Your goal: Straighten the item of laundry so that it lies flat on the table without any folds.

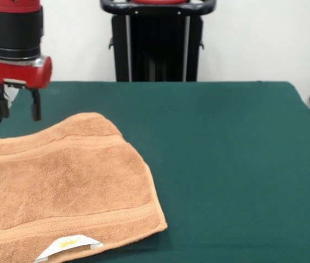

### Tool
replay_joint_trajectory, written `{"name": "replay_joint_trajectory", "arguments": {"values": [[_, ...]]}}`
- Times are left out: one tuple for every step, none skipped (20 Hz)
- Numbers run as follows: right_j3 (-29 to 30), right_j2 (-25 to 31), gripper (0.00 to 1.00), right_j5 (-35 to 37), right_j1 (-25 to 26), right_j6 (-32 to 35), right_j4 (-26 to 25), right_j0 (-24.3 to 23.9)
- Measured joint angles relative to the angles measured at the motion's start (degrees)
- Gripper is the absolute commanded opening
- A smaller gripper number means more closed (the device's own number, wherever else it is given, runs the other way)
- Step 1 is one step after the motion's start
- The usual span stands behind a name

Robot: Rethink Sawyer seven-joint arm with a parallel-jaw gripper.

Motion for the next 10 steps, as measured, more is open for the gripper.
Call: {"name": "replay_joint_trajectory", "arguments": {"values": [[0.1,0.0,1.00,0.0,0.0,0.0,0.0,1.0],[0.3,0.0,1.00,0.0,-0.1,0.0,0.0,1.6],[0.4,-0.1,1.00,0.0,-0.1,0.0,0.0,2.1],[0.6,-0.1,1.00,0.0,-0.2,0.0,0.0,2.7],[0.8,-0.2,1.00,0.0,-0.2,0.0,0.0,3.2],[0.9,-0.2,1.00,0.0,-0.2,0.0,0.0,3.3],[1.2,-0.3,1.00,0.0,-0.3,0.0,0.0,4.1],[1.3,-0.4,1.00,0.0,-0.4,0.0,0.0,4.6],[1.6,-0.5,1.00,-0.1,-0.5,0.0,0.1,5.1],[1.8,-0.6,1.00,-0.2,-0.7,0.0,0.1,5.6]]}}
